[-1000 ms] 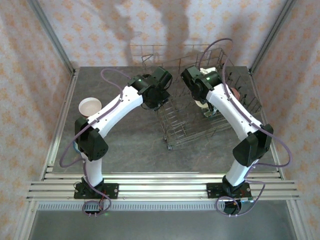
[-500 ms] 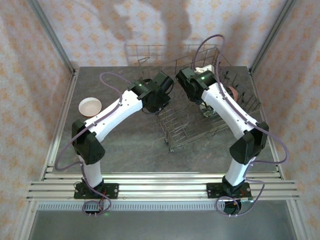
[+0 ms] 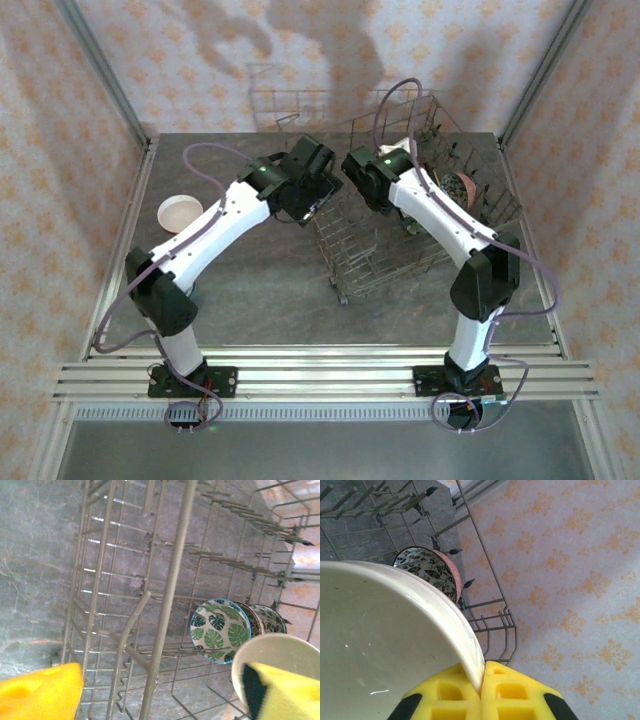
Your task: Load the bowls into the dish rack
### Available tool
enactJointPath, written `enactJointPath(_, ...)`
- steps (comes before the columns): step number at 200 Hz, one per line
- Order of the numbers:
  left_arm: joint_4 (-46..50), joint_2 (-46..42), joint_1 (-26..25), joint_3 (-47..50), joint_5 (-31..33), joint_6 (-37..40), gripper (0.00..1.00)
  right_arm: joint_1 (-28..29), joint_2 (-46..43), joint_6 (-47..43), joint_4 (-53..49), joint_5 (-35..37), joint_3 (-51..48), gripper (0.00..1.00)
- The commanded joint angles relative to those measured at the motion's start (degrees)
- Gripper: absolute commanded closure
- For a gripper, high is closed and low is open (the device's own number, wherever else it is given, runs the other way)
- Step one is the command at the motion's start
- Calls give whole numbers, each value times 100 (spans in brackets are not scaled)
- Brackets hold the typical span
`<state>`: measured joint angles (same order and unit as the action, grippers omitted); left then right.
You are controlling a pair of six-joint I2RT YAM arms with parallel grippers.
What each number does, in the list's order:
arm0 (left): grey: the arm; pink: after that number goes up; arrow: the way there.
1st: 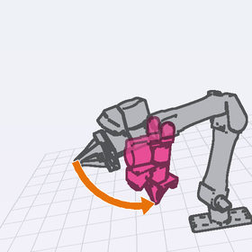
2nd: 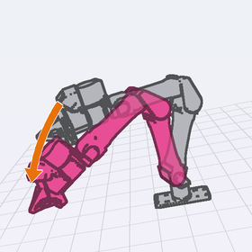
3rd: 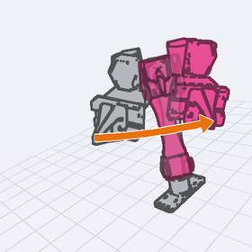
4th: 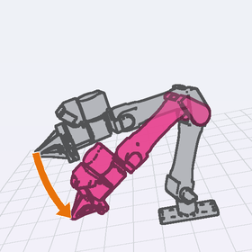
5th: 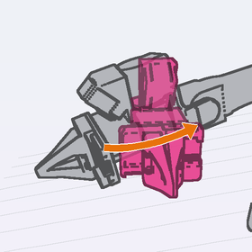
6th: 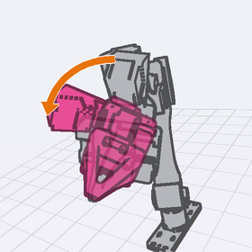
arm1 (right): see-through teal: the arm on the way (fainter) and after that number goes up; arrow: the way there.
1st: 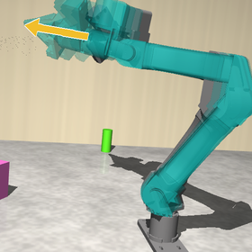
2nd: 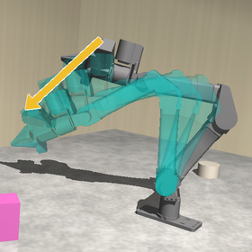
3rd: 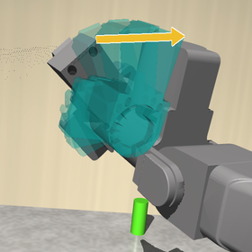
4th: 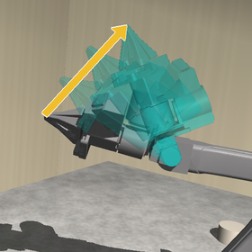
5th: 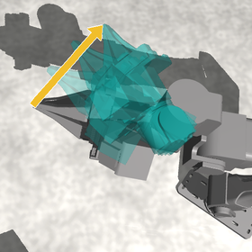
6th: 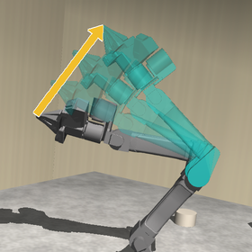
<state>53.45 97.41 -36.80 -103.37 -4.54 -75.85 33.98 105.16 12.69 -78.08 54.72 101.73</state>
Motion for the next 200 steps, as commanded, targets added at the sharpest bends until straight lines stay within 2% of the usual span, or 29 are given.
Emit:
enactJointPath(1,-119,-311,119,216,76,398,7,20,71,-38,197,685,-114,100)
enactJointPath(43,-2,-787,450,540,-39,1089,5,21,249,-143,399,995,-350,100)
enactJointPath(87,260,-1337,810,872,221,1759,5,133,462,-126,339,1388,-347,100)
enactJointPath(135,452,-1758,1216,1176,234,2254,4,144,776,290,-169,1931,-268,100)
enactJointPath(176,674,-1985,1569,1309,267,2675,1,144,1108,1133,-1084,2187,-122,100)
enactJointPath(200,697,-2144,1692,1444,336,2816,1,151,1434,2099,-2035,2359,164,100)
